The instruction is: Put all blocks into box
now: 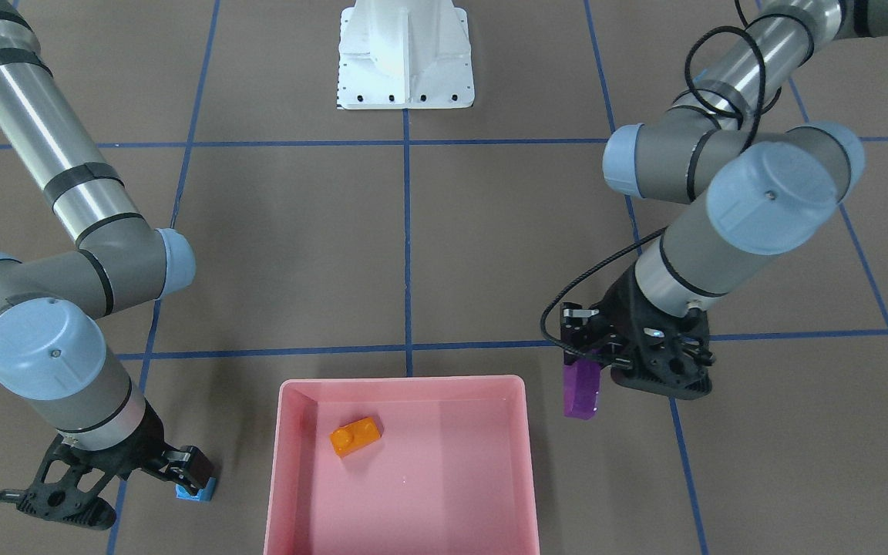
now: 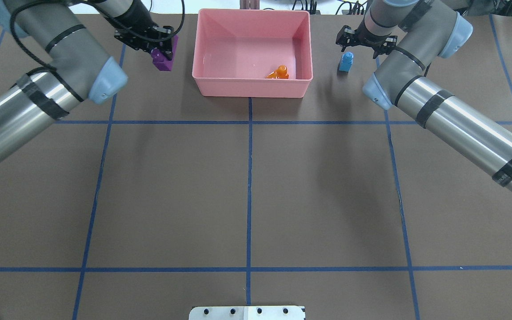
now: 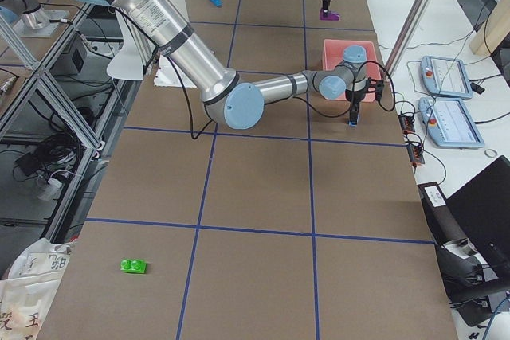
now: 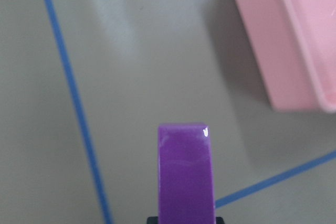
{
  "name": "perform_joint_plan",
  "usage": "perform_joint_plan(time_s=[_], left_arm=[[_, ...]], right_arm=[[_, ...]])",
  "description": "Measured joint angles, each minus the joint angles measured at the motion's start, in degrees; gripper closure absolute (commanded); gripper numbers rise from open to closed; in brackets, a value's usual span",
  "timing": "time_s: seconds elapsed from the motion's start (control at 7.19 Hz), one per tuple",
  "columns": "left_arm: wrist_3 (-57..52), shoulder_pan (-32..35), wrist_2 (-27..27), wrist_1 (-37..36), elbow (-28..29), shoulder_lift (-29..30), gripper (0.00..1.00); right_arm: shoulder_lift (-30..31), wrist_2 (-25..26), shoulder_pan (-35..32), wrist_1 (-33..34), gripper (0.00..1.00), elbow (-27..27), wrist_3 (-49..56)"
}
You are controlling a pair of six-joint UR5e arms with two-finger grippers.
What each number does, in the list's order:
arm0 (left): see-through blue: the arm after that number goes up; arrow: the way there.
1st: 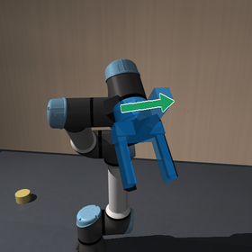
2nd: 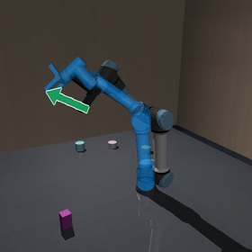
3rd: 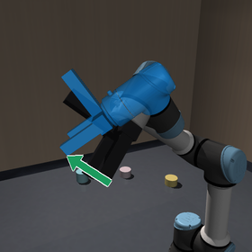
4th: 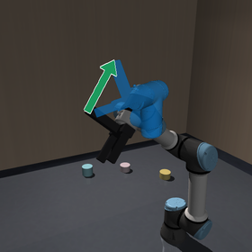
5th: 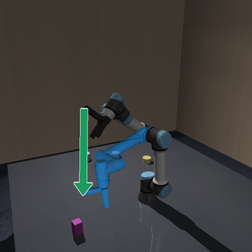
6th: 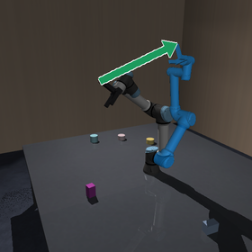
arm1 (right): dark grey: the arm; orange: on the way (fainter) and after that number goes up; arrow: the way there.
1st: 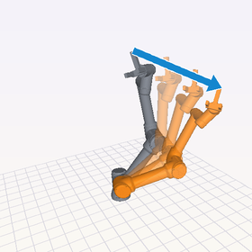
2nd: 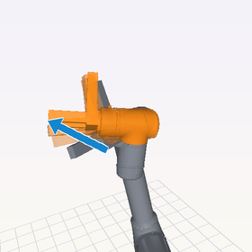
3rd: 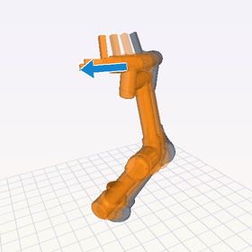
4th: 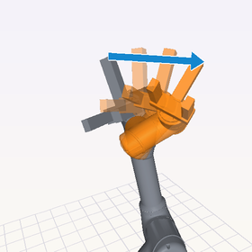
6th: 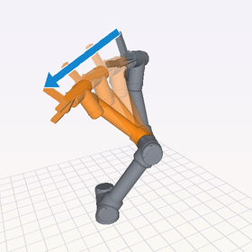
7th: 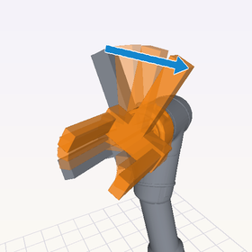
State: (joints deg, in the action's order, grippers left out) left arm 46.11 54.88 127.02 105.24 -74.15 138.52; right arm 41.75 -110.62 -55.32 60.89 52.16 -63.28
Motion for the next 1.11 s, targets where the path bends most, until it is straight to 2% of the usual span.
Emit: perform_joint_plan(time_s=[0.42,0.56,0.7,0.83,0.97,1.11], left_arm=[[5.47,-4.96,-8.22,3.21,11.89,10.69,1.0],[6.41,-6.29,-11.05,6.27,15.27,12.14,0.77],[7.1,-7.09,-13.12,9.33,18.39,13.09,0.35],[7.77,-7.44,-14.12,11.07,20.23,13.68,0.01],[8.08,-7.51,-14.5,11.77,20.95,14.0,0.0],[8.27,-7.42,-14.56,12.05,21.09,14.22,0.0]], right_arm=[[-2.88,0.39,1.21,-3.5,0.0,-6.01,-0.91],[-3.08,0.4,1.57,-3.74,0.0,-6.78,-0.98],[-3.13,0.4,1.81,-3.81,0.02,-7.21,-1.02],[-3.18,0.43,2.02,-3.84,0.12,-7.54,-1.04],[-3.32,0.46,2.15,-3.85,0.47,-7.93,-1.06],[-3.49,0.48,2.23,-3.85,0.96,-8.22,-1.05]])
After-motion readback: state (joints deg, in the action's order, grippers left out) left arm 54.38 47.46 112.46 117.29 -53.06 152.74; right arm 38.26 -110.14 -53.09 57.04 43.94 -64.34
